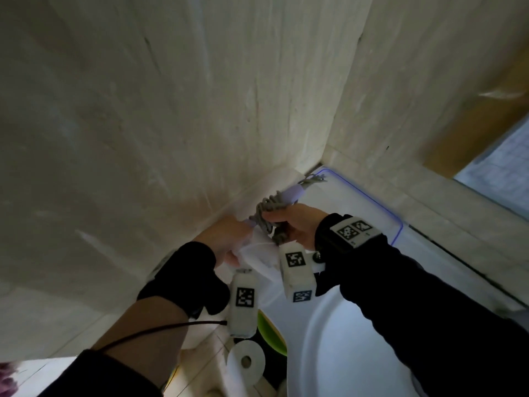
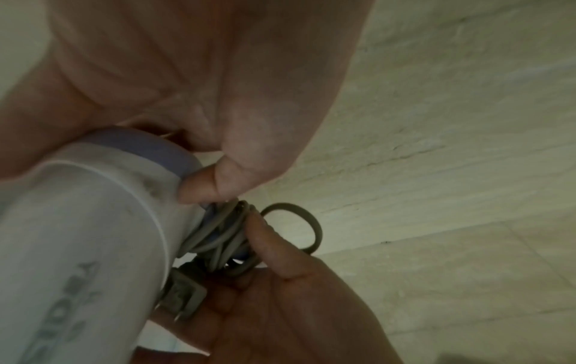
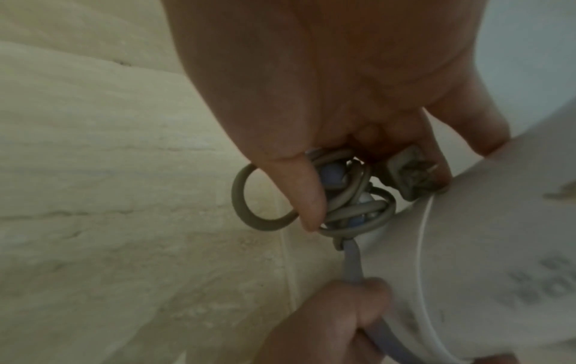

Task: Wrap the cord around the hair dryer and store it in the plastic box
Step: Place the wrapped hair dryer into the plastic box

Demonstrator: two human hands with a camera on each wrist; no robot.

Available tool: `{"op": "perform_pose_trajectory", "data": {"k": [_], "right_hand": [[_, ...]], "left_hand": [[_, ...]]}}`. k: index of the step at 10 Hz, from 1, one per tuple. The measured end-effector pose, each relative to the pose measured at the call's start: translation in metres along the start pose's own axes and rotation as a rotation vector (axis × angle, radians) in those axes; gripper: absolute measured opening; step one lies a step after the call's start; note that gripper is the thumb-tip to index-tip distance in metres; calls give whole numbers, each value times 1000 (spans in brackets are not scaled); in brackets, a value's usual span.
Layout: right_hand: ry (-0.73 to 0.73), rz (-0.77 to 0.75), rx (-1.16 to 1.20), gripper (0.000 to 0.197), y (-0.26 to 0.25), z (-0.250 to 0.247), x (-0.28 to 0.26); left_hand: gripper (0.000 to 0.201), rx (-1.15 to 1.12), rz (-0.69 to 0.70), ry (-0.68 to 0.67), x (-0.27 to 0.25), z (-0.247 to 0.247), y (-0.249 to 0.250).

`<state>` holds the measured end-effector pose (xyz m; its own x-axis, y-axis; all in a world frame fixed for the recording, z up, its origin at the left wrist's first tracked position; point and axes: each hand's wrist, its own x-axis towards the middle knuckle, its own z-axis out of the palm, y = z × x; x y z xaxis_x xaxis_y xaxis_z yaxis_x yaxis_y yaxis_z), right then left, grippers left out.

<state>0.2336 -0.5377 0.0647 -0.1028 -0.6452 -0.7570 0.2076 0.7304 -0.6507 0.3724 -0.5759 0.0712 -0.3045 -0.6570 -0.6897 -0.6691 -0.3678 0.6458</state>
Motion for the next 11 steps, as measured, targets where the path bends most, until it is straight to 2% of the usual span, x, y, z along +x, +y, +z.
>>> {"op": "perform_pose_trajectory", "data": {"k": [1,2,3,4,5,6,7,8,9,11], "right_hand": [[-38,56,-127,114,12,-7,37],[-85,82,-166,103,11,-3,37],[-98,131,-209,72,7,5,24],[-119,184,-284,68,7,5,26],[-124,228,-468,68,-2,11,11],[-89,267,-581,67,-5,13,3],[-45,230,-652,63,-9,18,-7],[13,135,-781,53,-14,19,-14],[13,72,-844,51,-14,17,-15],[58,57,-720,52,-12,7,-20]], "left_hand": [[20,119,-56,-38,1,1,3],[34,266,-51,-27,6,2,7],[34,374,-66,-14,11,4,7],[39,399,-81,-44,14,2,7],[34,429,-55,-55,13,1,6],[36,538,17,15,6,4,11],[40,605,145,85,3,2,18],[35,569,209,215,-4,-9,17],[28,522,229,327,-12,-19,8],[26,465,261,294,-19,-17,14]]}}
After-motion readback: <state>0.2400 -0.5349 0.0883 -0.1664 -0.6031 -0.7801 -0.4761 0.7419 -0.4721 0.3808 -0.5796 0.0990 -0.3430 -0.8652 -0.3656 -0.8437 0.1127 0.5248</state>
